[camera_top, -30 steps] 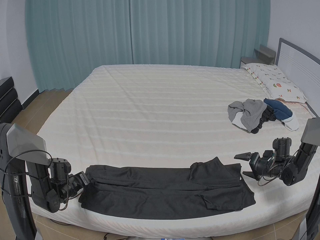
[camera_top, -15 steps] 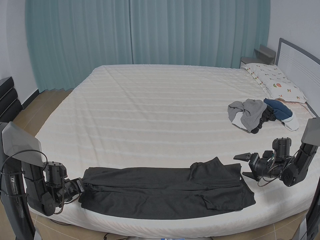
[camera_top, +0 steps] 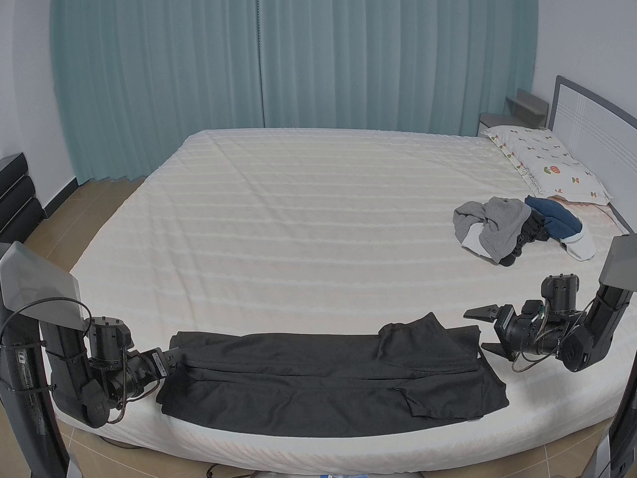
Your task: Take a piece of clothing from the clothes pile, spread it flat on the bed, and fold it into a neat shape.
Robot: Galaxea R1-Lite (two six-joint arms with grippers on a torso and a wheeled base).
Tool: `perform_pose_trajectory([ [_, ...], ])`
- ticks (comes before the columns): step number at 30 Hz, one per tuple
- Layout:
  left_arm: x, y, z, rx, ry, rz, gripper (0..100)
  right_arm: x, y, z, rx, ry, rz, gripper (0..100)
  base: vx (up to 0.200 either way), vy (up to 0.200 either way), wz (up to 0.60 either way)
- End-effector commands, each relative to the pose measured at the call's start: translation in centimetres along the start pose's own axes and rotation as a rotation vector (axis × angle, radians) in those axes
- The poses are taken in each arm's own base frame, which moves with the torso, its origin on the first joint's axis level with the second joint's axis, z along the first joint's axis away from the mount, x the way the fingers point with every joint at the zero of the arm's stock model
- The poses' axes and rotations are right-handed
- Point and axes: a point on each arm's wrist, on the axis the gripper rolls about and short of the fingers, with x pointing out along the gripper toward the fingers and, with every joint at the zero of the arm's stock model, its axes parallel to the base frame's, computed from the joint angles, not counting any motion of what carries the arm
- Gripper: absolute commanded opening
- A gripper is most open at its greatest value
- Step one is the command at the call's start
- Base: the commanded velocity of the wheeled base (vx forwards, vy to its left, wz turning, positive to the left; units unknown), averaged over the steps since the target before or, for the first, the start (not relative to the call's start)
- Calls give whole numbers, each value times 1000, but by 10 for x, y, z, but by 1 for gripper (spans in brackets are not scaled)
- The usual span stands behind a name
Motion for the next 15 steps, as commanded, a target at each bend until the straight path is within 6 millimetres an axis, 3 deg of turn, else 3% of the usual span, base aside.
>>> perform_pose_trajectory([
  [1, 2, -5, 20, -17, -85, -34, 100, 1, -1, -1, 2, 5, -3, 100, 0, 0, 0],
  [8, 34, -20, 49, -41, -144, -65, 100, 3, -3, -1, 4, 9, -5, 100, 0, 0, 0],
  [15, 65, -29, 63, -123, 6, -97, 100, 4, -3, -1, 3, 11, -5, 100, 0, 0, 0],
])
